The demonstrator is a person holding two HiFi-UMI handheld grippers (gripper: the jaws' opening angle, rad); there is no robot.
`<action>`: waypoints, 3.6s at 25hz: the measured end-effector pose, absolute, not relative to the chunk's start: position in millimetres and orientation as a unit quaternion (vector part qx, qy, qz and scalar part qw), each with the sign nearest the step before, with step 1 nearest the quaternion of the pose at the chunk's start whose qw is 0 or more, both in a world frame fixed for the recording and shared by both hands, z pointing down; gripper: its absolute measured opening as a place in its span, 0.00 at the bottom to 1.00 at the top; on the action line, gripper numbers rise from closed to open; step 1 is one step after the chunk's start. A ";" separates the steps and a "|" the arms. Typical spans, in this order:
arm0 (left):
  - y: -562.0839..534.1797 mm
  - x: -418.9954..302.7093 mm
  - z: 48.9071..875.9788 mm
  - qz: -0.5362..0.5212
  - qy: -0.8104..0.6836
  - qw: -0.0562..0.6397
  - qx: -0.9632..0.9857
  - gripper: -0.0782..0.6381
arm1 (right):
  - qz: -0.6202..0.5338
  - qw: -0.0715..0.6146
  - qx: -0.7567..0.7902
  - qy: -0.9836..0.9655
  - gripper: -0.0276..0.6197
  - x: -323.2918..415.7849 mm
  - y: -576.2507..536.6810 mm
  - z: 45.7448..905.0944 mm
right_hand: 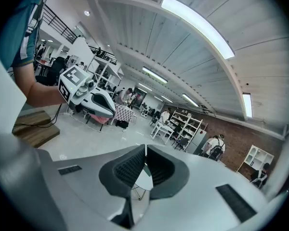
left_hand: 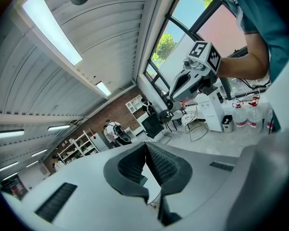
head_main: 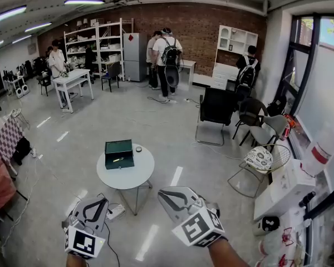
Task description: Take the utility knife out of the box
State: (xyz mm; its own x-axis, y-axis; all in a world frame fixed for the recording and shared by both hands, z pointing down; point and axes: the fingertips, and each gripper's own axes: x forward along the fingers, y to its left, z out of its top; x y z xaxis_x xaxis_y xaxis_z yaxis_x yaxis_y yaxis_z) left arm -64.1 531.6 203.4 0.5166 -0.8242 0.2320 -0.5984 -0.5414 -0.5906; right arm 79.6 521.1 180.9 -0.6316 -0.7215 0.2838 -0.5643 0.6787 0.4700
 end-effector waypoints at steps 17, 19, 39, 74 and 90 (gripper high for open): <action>497.7 -145.6 210.5 -0.239 0.418 0.223 -0.848 0.13 | -0.172 0.226 0.364 -0.887 0.10 -9.9 482.1 181.7; 489.4 -150.8 214.0 -0.242 0.423 0.220 -0.845 0.14 | -0.173 0.223 0.358 -0.890 0.10 -14.4 469.7 183.4; 351.6 -121.3 215.1 -0.280 0.488 0.198 -0.803 0.14 | -0.176 0.190 0.279 -0.925 0.10 5.7 302.5 186.3; 71.5 -81.1 228.6 -0.251 0.436 0.206 -0.839 0.13 | -0.159 0.225 0.318 -0.907 0.10 37.6 57.6 204.4; -45.4 -150.9 230.3 -0.237 0.374 0.220 -0.869 0.14 | -0.137 0.239 0.388 -0.879 0.10 -23.7 -39.6 205.3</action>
State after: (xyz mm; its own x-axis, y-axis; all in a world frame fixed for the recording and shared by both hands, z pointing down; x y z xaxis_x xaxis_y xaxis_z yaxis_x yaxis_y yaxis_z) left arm -150.9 -45.4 230.3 0.6074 -0.7546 0.2483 -0.5460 -0.6236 -0.5594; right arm -23.7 -39.6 205.3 -0.5845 -0.7479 0.3147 -0.6164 0.6615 0.4272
